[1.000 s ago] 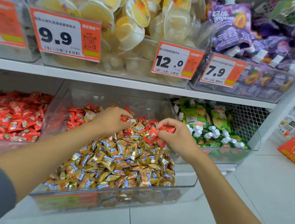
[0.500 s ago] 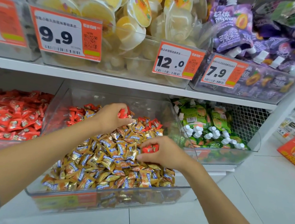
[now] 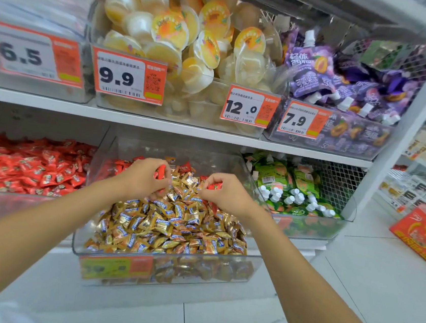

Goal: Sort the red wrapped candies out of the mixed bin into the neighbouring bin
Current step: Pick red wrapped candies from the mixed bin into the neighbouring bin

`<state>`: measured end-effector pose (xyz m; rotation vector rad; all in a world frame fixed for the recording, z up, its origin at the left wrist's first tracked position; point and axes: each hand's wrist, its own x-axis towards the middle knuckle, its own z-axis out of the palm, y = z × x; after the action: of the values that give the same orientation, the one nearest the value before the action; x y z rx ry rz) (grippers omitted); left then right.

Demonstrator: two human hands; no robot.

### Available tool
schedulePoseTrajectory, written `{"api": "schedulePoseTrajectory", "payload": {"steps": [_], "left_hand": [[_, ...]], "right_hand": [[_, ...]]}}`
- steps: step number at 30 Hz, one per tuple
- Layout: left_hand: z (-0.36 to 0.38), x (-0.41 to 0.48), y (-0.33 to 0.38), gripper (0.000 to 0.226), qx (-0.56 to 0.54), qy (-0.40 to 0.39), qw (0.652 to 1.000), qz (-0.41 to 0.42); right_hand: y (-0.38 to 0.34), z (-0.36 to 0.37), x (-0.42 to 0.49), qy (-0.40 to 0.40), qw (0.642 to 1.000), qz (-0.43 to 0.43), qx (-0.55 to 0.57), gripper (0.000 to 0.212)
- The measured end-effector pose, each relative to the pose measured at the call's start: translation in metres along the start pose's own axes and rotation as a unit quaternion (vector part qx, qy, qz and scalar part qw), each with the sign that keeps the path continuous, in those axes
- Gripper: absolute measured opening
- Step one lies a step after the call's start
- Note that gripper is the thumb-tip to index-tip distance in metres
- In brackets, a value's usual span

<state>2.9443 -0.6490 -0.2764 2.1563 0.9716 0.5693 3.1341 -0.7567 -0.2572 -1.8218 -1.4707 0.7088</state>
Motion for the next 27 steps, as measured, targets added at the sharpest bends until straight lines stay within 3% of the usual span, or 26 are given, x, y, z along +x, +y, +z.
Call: {"api": "schedulePoseTrajectory", "payload": {"steps": [7,15,18,20,22,23,25,27], "left_hand": [[-0.060,-0.064,-0.003,0.021,0.070,0.142,0.987,0.031],[-0.149,-0.122,-0.108,0.040,0.097,0.201,0.962,-0.159],[-0.178,-0.125,-0.146,0.045,0.100,0.253,0.942,-0.196],[-0.197,-0.120,-0.168,0.061,0.102,0.264,0.938,-0.202],[-0.212,-0.112,-0.188,0.100,0.141,0.219,0.939,-0.224],[-0.216,-0.111,-0.195,0.113,0.176,0.181,0.937,-0.243],[-0.218,-0.113,-0.207,0.115,0.228,0.117,0.929,-0.266],[-0.218,-0.118,-0.218,0.108,0.212,0.122,0.934,-0.260]], "right_hand": [[-0.057,0.039,-0.015,0.038,0.998,-0.044,0.029,0.012],[-0.125,0.138,0.015,-0.036,0.992,-0.111,0.050,0.033],[-0.153,0.177,0.048,-0.034,0.988,-0.142,0.049,0.033],[-0.169,0.200,0.069,-0.018,0.987,-0.160,0.014,0.036],[-0.178,0.221,0.090,-0.031,0.987,-0.154,-0.031,0.054],[-0.178,0.231,0.101,-0.058,0.987,-0.138,-0.064,0.074],[-0.174,0.248,0.117,-0.127,0.973,-0.111,-0.154,0.116],[-0.167,0.252,0.128,-0.160,0.955,-0.112,-0.222,0.123]]}}
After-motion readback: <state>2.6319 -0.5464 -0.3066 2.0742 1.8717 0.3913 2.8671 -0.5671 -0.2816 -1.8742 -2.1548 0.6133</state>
